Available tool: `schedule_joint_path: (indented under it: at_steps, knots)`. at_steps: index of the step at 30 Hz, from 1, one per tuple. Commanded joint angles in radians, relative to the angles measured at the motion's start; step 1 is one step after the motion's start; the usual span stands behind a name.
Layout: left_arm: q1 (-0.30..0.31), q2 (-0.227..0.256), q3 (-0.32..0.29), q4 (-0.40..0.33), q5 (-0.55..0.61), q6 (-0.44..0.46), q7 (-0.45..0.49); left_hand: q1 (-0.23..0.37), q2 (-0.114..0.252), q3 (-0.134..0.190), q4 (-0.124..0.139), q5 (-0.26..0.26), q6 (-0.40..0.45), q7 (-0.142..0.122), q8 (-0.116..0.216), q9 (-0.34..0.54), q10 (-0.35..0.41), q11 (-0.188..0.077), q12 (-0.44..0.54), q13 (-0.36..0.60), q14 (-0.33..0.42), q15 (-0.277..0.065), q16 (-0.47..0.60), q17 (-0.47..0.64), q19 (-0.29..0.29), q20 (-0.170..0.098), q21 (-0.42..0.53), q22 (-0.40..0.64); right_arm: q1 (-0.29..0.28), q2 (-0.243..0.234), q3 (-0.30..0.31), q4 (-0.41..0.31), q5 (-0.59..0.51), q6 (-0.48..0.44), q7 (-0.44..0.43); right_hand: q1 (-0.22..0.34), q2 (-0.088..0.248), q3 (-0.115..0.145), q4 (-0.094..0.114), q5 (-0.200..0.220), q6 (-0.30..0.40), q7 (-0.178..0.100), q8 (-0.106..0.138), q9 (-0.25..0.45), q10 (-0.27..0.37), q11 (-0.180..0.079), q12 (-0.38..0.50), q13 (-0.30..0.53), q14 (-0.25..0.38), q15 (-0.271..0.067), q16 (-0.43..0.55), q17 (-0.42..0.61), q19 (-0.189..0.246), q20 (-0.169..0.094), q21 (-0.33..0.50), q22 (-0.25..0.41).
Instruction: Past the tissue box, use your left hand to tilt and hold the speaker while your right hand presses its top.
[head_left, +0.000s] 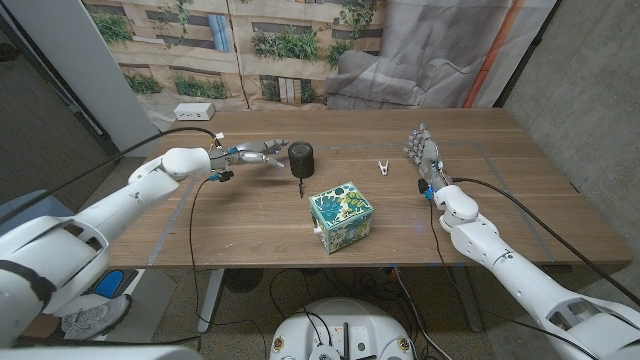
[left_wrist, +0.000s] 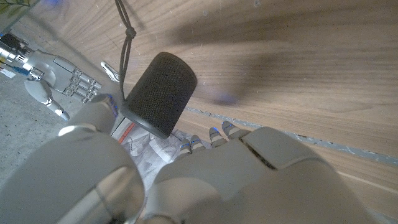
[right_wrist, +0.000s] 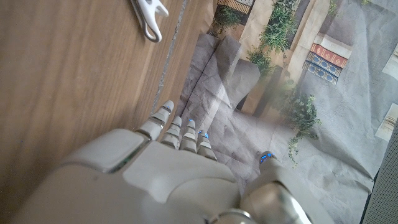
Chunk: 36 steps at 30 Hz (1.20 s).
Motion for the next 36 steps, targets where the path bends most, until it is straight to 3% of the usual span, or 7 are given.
schedule_joint_path:
  at_steps: [1, 13, 20, 26, 36]
  knots:
    - [-0.057, -0.069, 0.042, 0.149, 0.059, -0.093, 0.068, 0.032, -0.004, 0.009, -0.001, 0.008, 0.002, -0.013, 0.016, 0.003, 0.036, -0.011, 0.014, 0.002, 0.039, -0.083, 0.013, 0.005, 0.028, -0.05, 0.01, 0.002, -0.032, -0.013, 0.008, -0.041, -0.003, -0.009, -0.023, -0.001, -0.003, 0.004, -0.005, 0.006, -0.002, -0.002, 0.005, 0.002, -0.004, -0.002, 0.008, 0.003, -0.001, 0.007, 0.005, -0.001, -0.005, 0.004, 0.005, 0.002]
    - [-0.091, -0.12, 0.072, 0.234, 0.064, -0.118, 0.096, 0.086, -0.02, 0.008, -0.002, 0.005, 0.049, 0.003, 0.039, 0.001, 0.103, -0.02, 0.024, 0.002, 0.13, -0.097, 0.022, 0.003, 0.054, -0.052, 0.009, 0.001, -0.048, -0.017, 0.015, -0.055, 0.0, -0.005, -0.03, -0.002, -0.002, 0.005, -0.006, 0.005, -0.001, -0.005, 0.006, 0.002, -0.005, -0.003, 0.008, 0.003, -0.003, 0.009, 0.006, -0.007, -0.008, 0.01, 0.005, 0.002]
    - [-0.148, -0.179, 0.109, 0.352, 0.072, -0.154, 0.079, 0.117, -0.031, 0.003, -0.002, 0.004, 0.094, 0.024, 0.056, -0.001, 0.149, -0.017, 0.027, 0.0, 0.166, -0.099, 0.018, 0.002, 0.079, -0.042, 0.011, 0.001, -0.048, -0.014, 0.018, -0.047, 0.005, 0.001, -0.025, -0.003, -0.002, 0.005, -0.006, 0.005, 0.0, -0.006, 0.007, 0.002, -0.007, -0.002, 0.008, 0.003, -0.002, 0.011, 0.006, -0.01, -0.009, 0.013, 0.006, 0.002]
    - [-0.197, -0.23, 0.142, 0.458, 0.072, -0.177, 0.073, 0.135, -0.038, -0.003, -0.002, 0.003, 0.116, 0.022, 0.063, -0.002, 0.177, -0.027, 0.028, 0.0, 0.199, -0.115, 0.019, 0.001, 0.087, -0.044, 0.009, 0.001, -0.048, -0.009, 0.02, -0.039, 0.008, 0.008, -0.025, -0.004, -0.002, 0.005, -0.007, 0.004, 0.0, -0.006, 0.007, 0.002, -0.007, -0.002, 0.009, 0.003, -0.004, 0.011, 0.007, -0.012, -0.01, 0.016, 0.006, 0.002]
    - [-0.247, -0.268, 0.199, 0.527, 0.071, -0.152, 0.077, 0.15, -0.043, -0.009, -0.002, 0.003, 0.127, 0.027, 0.066, -0.002, 0.195, -0.034, 0.027, 0.0, 0.216, -0.116, 0.016, 0.001, 0.088, -0.043, 0.007, 0.001, -0.054, -0.006, 0.023, -0.04, 0.01, 0.01, -0.032, -0.005, -0.001, 0.005, -0.007, 0.004, 0.001, -0.008, 0.008, 0.002, -0.007, -0.002, 0.01, 0.003, -0.005, 0.018, 0.007, -0.016, -0.013, 0.021, 0.006, 0.002]
